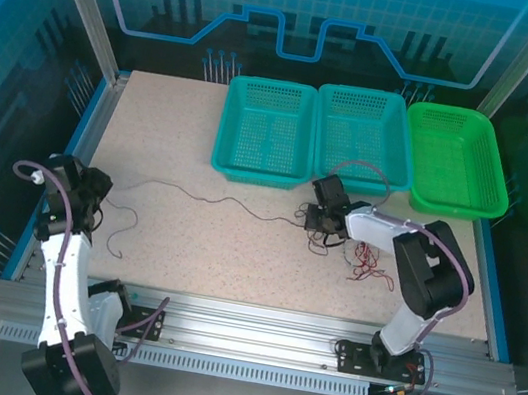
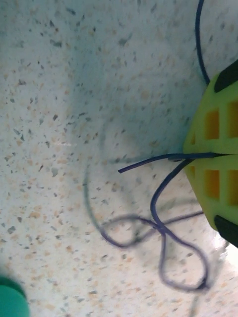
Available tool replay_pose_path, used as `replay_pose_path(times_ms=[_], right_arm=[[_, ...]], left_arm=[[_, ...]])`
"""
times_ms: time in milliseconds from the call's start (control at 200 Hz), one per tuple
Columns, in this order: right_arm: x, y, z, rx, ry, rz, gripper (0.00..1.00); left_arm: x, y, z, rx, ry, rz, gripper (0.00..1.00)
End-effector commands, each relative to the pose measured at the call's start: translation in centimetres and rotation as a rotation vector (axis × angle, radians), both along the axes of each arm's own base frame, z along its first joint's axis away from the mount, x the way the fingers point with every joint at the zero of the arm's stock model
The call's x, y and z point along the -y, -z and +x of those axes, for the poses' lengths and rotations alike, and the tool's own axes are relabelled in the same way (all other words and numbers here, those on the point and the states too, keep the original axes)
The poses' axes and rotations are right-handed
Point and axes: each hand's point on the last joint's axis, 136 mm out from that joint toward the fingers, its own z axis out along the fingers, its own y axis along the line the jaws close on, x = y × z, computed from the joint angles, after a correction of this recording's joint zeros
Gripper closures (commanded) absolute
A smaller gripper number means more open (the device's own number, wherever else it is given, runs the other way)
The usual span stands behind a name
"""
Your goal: Untangle the cables
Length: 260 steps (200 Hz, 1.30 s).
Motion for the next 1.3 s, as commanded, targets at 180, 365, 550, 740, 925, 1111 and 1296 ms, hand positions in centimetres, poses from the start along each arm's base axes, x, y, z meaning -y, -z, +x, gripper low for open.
replay_pose_path(times_ms=[180, 365, 550, 740, 925, 1111, 1296], right_arm=[[-1.8, -7.2, -0.5, 0.067, -0.118, 0.273, 1.00], [-3.0, -11.3, -1.2, 0.097, -0.192, 0.372, 1.00], [-4.2, -14.5, -2.4, 0.115, -0.272, 0.442, 1.00], [-5.1, -16.6, -3.4, 0.125, -0.322, 0.500, 1.00], [-6.4, -18.4, -4.8, 0.124, -0.413, 0.541, 1.00], [-7.0, -19.2, -5.9, 0.123, -0.457, 0.550, 1.00], [-6.0, -19.0, -5.4, 0.154, -0.410, 0.505, 1.00]], left_arm=[[8.9, -5.9, 4.6, 0.257, 0.453, 0.105, 0.46], [21.8, -10.3, 3.6, 0.570, 0.990, 0.336, 0.42], [32.6, -7.4, -0.6, 0.717, 1.459, 0.689, 0.28], [38.8, -2.0, 0.2, 0.686, 1.639, 0.925, 0.07], [41.2, -0.8, 4.2, 0.736, 1.545, 0.997, 0.05], [42.3, -0.8, 6.9, 0.767, 1.453, 1.022, 0.06], [42.3, -1.3, 7.5, 0.776, 1.406, 0.993, 0.73]])
